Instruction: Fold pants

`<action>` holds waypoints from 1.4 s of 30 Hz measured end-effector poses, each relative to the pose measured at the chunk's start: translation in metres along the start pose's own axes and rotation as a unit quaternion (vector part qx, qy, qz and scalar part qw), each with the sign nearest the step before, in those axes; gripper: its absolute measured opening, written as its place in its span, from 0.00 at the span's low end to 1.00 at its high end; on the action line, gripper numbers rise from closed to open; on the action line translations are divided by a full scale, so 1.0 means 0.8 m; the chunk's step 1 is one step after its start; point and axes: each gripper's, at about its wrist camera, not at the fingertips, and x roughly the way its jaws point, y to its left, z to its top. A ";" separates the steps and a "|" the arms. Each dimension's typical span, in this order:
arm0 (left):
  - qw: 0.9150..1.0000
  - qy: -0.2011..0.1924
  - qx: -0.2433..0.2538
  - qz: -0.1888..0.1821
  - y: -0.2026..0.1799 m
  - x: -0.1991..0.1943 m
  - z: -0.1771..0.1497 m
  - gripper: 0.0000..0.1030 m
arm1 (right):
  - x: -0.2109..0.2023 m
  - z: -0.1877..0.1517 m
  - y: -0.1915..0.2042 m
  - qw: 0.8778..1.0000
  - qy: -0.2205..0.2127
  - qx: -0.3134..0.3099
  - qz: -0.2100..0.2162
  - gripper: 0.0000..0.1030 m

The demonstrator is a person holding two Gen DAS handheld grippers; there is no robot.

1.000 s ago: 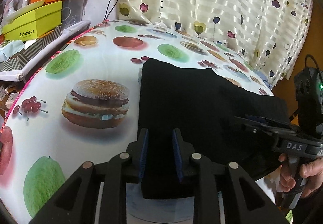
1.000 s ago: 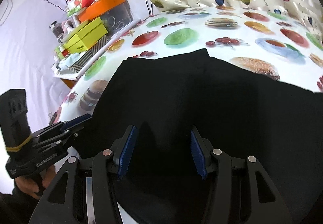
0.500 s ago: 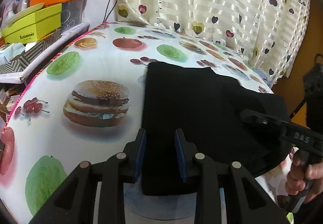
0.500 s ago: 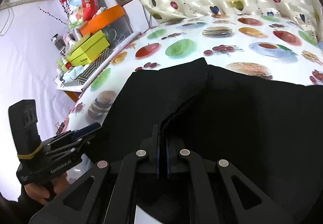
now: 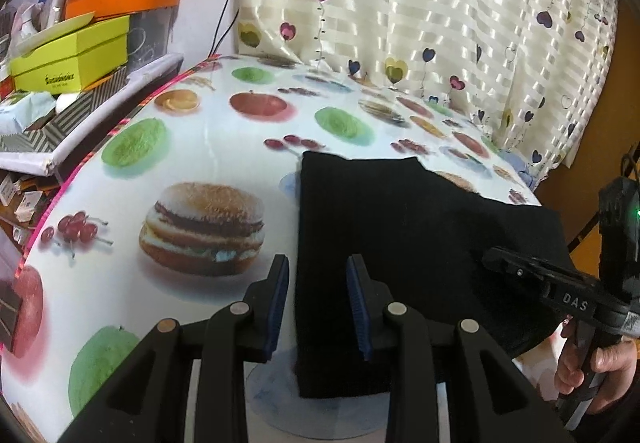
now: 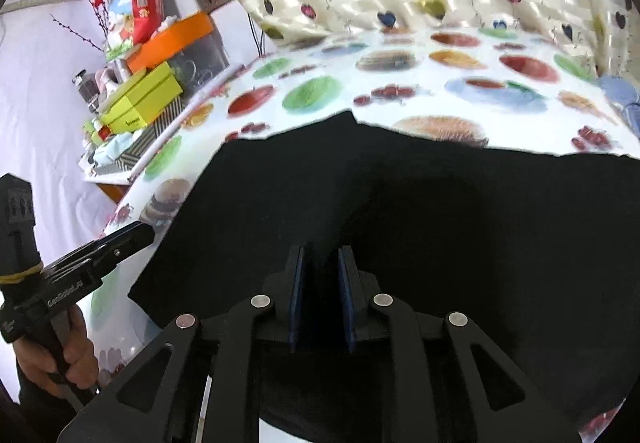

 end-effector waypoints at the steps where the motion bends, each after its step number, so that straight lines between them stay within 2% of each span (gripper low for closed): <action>1: 1.000 -0.001 0.003 -0.001 -0.002 0.001 0.002 0.31 | -0.007 0.000 0.002 1.000 -0.012 -0.007 0.000 0.17; 3: 1.000 0.001 0.009 -0.006 -0.008 0.005 0.003 0.31 | -0.013 0.000 0.008 0.999 -0.023 -0.018 0.012 0.17; 5: 1.000 0.011 0.013 -0.013 -0.012 0.013 0.000 0.31 | -0.007 -0.001 0.013 0.999 -0.016 -0.027 0.027 0.17; 8: 0.999 0.037 0.019 -0.014 -0.015 0.027 -0.010 0.31 | 0.020 -0.010 0.011 0.999 0.032 -0.040 0.011 0.15; 9: 0.999 0.034 0.025 -0.012 -0.016 0.027 -0.012 0.31 | 0.015 -0.008 0.008 0.999 0.022 -0.034 0.016 0.15; 12: 0.999 0.033 0.028 -0.011 -0.018 0.023 -0.010 0.31 | 0.007 0.005 0.008 0.999 0.014 -0.038 -0.007 0.15; 17: 0.999 0.030 0.029 -0.011 -0.023 0.027 -0.002 0.31 | 0.016 0.029 0.019 0.999 0.000 -0.053 0.001 0.16; 20: 0.999 0.035 0.039 -0.007 -0.027 0.034 -0.004 0.31 | 0.046 0.036 0.014 0.998 0.023 -0.056 -0.017 0.16; 21: 0.998 0.038 0.043 -0.005 -0.028 0.037 -0.007 0.31 | 0.056 0.036 0.011 0.998 0.036 -0.053 -0.020 0.16; 22: 0.998 0.037 0.043 -0.007 -0.028 0.035 -0.007 0.32 | 0.052 0.037 0.008 0.998 0.020 -0.057 -0.016 0.17; 27: 0.998 0.039 0.043 -0.011 -0.028 0.036 -0.007 0.34 | 0.045 0.033 0.012 0.996 0.029 -0.070 -0.036 0.17; 30: 0.998 0.040 0.050 -0.005 -0.032 0.036 -0.007 0.35 | 0.031 0.017 0.023 0.995 0.025 -0.092 -0.030 0.17; 31: 0.998 0.040 0.051 -0.003 -0.032 0.036 -0.007 0.35 | 0.028 0.013 0.026 0.995 0.025 -0.096 -0.027 0.18; 34: 0.998 0.040 0.055 0.001 -0.034 0.037 -0.007 0.35 | 0.015 -0.010 0.036 0.994 0.029 -0.107 -0.023 0.35; 35: 0.998 0.040 0.057 0.003 -0.035 0.037 -0.007 0.35 | 0.012 -0.015 0.038 0.993 0.028 -0.109 -0.022 0.38; 39: 0.997 0.040 0.063 0.010 -0.038 0.037 -0.007 0.35 | 0.004 -0.036 0.046 0.989 0.028 -0.139 -0.040 0.38; 42: 0.997 0.039 0.070 0.021 -0.041 0.036 -0.008 0.35 | 0.003 -0.038 0.043 0.988 0.033 -0.139 -0.059 0.38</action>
